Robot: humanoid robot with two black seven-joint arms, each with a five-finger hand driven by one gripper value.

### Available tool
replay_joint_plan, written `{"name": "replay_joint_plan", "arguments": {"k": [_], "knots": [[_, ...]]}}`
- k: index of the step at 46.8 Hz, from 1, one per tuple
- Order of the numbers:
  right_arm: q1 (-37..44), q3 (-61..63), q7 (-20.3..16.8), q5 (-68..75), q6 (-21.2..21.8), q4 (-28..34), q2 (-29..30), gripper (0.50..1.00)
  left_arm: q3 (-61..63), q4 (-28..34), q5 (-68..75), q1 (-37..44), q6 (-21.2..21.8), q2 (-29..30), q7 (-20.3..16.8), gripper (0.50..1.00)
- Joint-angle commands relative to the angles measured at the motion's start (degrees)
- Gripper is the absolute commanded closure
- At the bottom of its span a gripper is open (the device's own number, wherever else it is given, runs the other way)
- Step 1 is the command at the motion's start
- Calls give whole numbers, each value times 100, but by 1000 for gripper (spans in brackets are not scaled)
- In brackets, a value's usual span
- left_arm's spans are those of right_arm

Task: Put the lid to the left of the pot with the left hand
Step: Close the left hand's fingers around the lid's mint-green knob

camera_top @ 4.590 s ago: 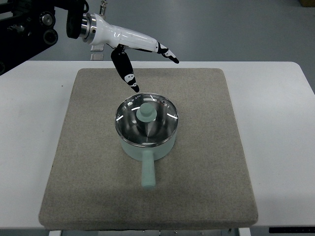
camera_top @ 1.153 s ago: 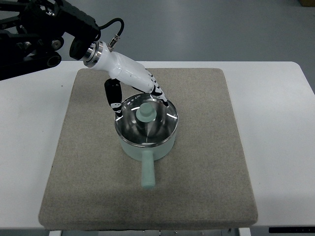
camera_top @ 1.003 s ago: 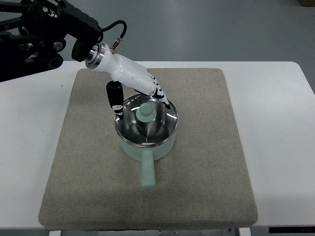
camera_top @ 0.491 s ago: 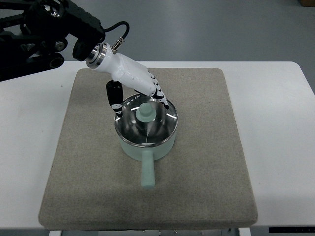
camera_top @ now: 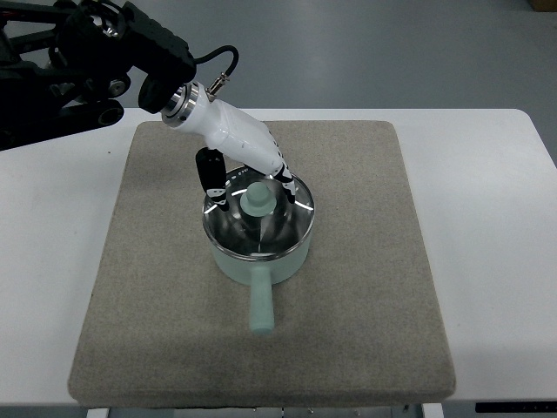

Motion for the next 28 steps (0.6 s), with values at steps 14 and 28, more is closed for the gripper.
{"name": "replay_joint_plan", "arguments": {"k": [14, 28], "knots": [[-1, -7, 0, -1, 0, 0, 0, 576, -70, 221, -38, -16, 50, -35, 0, 681], [8, 2, 0, -1, 0, 0, 0, 576, -61, 168, -64, 10, 6, -35, 0, 662]]}}
